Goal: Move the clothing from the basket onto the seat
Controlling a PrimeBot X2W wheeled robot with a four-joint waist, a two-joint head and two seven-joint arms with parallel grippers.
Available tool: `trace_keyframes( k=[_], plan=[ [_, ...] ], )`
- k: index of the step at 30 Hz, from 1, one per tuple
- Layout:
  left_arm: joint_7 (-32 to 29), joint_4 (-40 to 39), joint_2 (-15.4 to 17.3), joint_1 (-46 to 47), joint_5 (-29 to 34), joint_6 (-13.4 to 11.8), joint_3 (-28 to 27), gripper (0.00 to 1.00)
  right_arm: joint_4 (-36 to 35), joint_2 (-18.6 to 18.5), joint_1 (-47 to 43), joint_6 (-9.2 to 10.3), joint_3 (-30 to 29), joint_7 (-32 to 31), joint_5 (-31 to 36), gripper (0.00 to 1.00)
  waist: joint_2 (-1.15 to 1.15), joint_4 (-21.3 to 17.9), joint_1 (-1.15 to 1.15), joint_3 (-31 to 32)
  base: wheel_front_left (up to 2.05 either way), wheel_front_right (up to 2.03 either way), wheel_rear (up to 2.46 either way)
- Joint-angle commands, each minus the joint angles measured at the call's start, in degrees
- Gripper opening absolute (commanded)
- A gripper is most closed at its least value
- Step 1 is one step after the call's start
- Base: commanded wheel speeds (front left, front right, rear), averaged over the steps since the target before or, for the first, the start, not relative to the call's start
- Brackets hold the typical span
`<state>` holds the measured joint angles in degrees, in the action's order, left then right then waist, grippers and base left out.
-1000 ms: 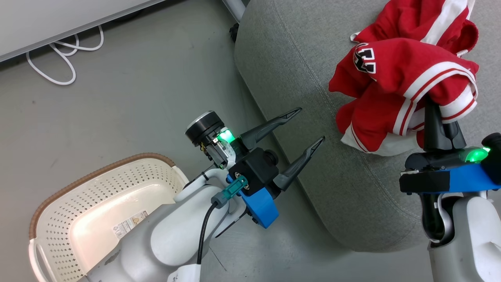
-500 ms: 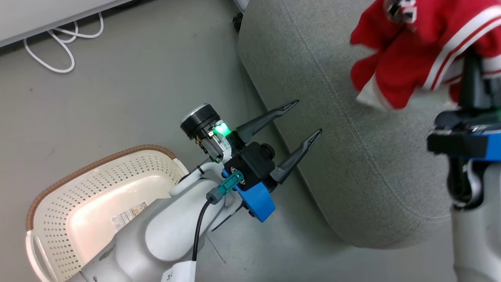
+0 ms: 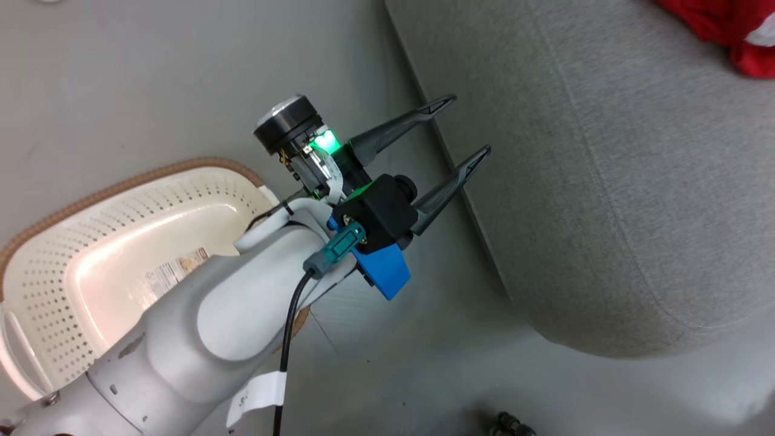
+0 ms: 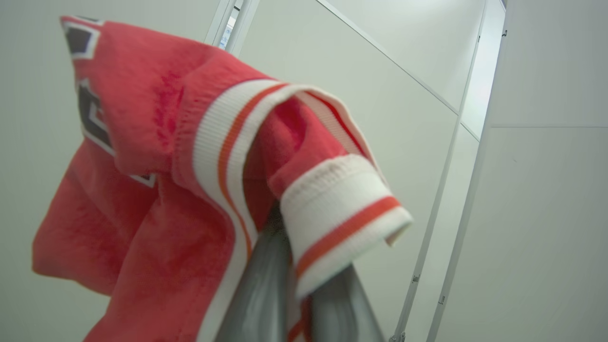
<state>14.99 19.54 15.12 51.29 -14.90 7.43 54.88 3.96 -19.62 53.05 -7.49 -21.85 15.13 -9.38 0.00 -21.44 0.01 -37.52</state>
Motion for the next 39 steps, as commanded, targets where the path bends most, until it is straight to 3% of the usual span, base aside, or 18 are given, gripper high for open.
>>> trace_keyframes(
  k=[1, 6, 10, 25, 35, 36, 37, 38, 39],
  plan=[
    [0.3, -0.2, 0.5, 1.6, 0.4, 0.1, 0.3, 1.00, 1.8, -2.0, 1.6, -0.01, -1.4, 0.0, -0.3, 0.00, 0.00, 0.8, -0.01, -3.8, 0.00, 0.00, 0.00],
    [0.3, -0.4, 1.5, 3.7, 0.8, 0.1, 0.7, 1.00, 8.1, -5.9, 2.8, -0.01, -5.5, 0.0, 0.2, 0.00, 0.00, 1.1, -0.01, -7.1, 0.00, 0.00, 0.00],
    [0.3, -0.6, 2.0, 4.8, 0.9, 0.1, 1.1, 1.00, 13.7, -6.1, 1.4, -0.01, -7.1, 0.0, 1.3, 0.00, 0.00, 1.1, -0.01, -8.9, 0.00, 0.00, 0.00],
    [-0.1, -1.0, 3.7, 5.9, 0.2, -0.3, 1.7, 1.00, 25.3, 2.1, -2.3, -0.01, -8.0, 0.0, 5.3, 0.00, 0.00, 1.1, -0.01, -11.1, 0.00, 0.00, 0.00],
    [-0.4, -1.2, 4.4, 6.0, -0.2, -0.8, 2.0, 1.00, 29.8, 3.5, -1.9, -0.01, -6.7, 0.0, 4.8, 0.00, 0.00, 0.6, -0.01, -11.2, 0.00, 0.00, 0.00],
    [-0.4, -1.1, 4.4, 5.9, -0.1, -0.9, 2.1, 1.00, 29.5, 3.5, -2.2, -0.01, -6.8, 0.0, 4.6, 0.31, 0.00, 0.5, -0.01, -10.9, 0.00, 0.00, 0.00],
    [-0.4, -1.0, 4.4, 5.7, -0.3, -0.9, 2.1, 1.00, 28.9, 3.6, -2.6, -0.01, -6.8, 0.0, 4.5, 0.84, 0.00, 0.4, -0.01, -10.6, 0.00, 0.00, 0.00],
    [-0.3, -0.9, 4.4, 5.5, -0.4, -1.0, 2.2, 1.00, 28.2, 3.8, -3.0, 0.00, -7.3, 0.0, 4.1, 1.00, 0.00, 0.4, -0.01, -10.2, 0.00, 0.00, 0.00],
    [-0.3, -0.9, 4.2, 5.2, -0.6, -1.0, 2.1, 1.00, 27.5, 4.2, -3.6, -0.01, -8.0, 0.0, 3.8, 1.00, 0.00, 0.3, -0.01, -9.7, 0.00, 0.00, 0.00]
  ],
)
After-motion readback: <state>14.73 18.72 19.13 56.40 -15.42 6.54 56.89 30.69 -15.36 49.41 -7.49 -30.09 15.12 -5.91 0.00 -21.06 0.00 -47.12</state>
